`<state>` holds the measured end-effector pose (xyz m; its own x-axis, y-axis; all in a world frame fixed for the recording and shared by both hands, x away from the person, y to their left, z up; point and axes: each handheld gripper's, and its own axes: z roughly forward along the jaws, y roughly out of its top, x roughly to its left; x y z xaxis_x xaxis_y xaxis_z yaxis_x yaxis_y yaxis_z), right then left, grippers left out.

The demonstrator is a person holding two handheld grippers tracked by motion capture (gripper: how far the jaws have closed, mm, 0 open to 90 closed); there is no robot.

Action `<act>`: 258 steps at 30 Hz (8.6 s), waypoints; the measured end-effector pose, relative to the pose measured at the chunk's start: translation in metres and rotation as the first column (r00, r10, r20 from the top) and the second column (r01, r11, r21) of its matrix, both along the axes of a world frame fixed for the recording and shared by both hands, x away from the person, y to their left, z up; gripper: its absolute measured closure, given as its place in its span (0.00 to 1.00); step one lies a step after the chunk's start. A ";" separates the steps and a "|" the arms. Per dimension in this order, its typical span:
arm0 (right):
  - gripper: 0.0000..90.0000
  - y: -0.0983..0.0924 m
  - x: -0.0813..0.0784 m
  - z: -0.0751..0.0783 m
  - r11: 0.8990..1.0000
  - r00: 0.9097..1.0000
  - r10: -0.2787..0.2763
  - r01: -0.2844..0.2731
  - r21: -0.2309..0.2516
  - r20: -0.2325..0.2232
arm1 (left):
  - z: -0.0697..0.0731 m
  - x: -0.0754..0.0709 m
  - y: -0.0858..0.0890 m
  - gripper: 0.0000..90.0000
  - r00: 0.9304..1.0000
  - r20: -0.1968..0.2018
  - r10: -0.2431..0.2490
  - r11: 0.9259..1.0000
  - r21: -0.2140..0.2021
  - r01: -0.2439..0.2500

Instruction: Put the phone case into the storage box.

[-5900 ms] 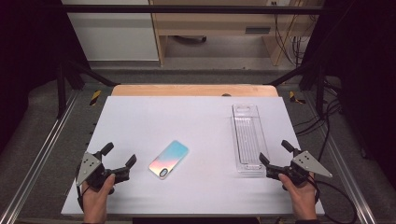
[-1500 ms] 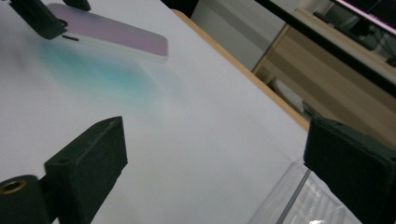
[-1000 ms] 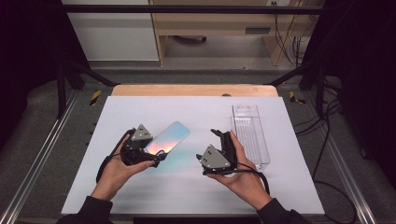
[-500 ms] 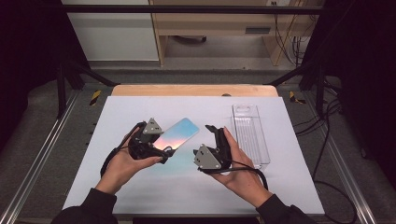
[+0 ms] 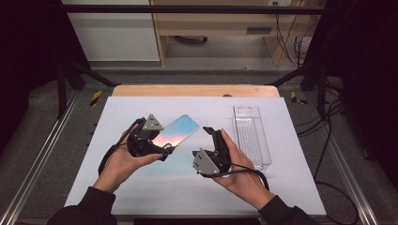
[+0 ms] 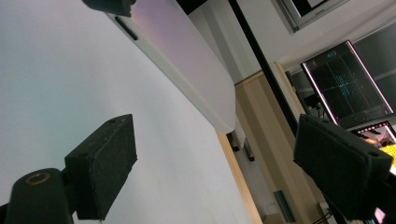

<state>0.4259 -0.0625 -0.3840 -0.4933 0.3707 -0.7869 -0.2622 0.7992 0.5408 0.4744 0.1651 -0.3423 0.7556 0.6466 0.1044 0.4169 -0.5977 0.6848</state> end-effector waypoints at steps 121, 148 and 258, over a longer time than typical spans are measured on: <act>0.91 0.031 -0.020 -0.051 0.951 0.971 0.201 -0.162 -0.263 0.130 | -0.031 -0.018 0.048 0.06 0.988 0.073 0.133 0.908 -0.410 -0.091; 0.91 0.035 -0.004 -0.051 0.957 0.980 0.175 -0.146 -0.250 0.099 | -0.107 -0.039 0.102 0.03 0.833 0.305 0.462 0.830 -0.480 -0.285; 0.91 -0.165 0.130 0.033 0.639 0.914 -0.064 0.346 0.687 -0.400 | -0.111 -0.049 0.114 0.02 0.845 0.297 0.444 0.815 -0.527 -0.243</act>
<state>0.5556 -0.2273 -0.3506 -0.4895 0.8717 -0.0247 0.1511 0.1127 0.9821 0.4259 0.2793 -0.4531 0.4321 0.9012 -0.0327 0.1713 -0.0464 0.9841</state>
